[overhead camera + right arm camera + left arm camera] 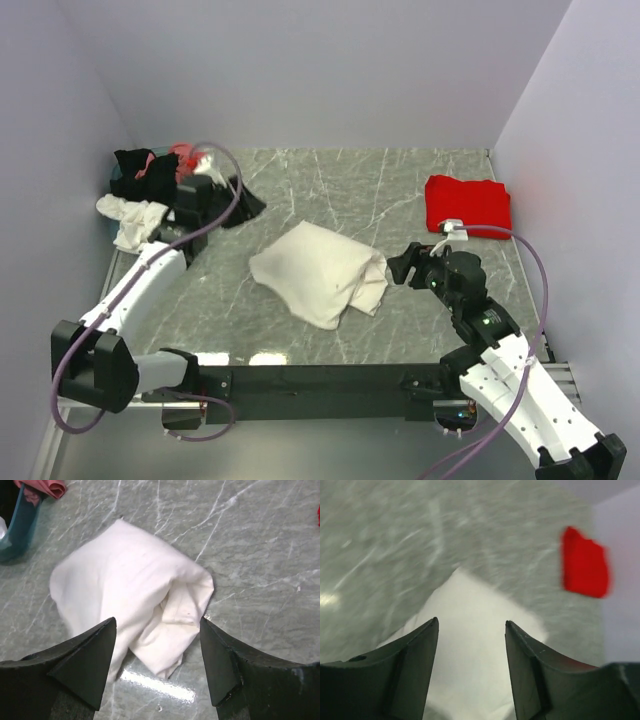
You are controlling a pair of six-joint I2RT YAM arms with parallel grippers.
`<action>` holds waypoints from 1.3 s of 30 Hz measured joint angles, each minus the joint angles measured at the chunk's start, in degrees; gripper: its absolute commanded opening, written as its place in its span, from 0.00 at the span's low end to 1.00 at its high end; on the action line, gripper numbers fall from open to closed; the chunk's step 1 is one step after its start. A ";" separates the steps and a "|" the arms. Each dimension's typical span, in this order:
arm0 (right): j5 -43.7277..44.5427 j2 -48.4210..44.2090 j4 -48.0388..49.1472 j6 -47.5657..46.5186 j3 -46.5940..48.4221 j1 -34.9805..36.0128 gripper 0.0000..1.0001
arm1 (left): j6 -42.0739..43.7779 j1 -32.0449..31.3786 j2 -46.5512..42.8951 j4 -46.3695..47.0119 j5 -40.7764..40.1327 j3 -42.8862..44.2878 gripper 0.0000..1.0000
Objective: Fold and stack the t-shirts
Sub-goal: Move the tshirt to the center of the board
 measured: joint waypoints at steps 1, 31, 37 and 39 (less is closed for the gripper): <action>-0.04 0.24 0.02 0.22 0.00 0.00 0.73 | 0.33 -0.63 -0.31 -0.72 -3.30 -2.84 0.62; 4.55 39.39 14.38 7.26 0.61 6.78 0.65 | -17.53 -52.57 13.70 8.13 -29.97 -19.39 0.72; 4.72 44.70 16.85 6.05 2.67 6.78 0.19 | -17.97 -52.65 20.57 8.59 -32.50 -15.72 0.37; 4.76 44.81 17.29 5.25 3.10 6.78 0.02 | -17.94 -52.65 21.40 8.37 -33.59 -15.10 0.26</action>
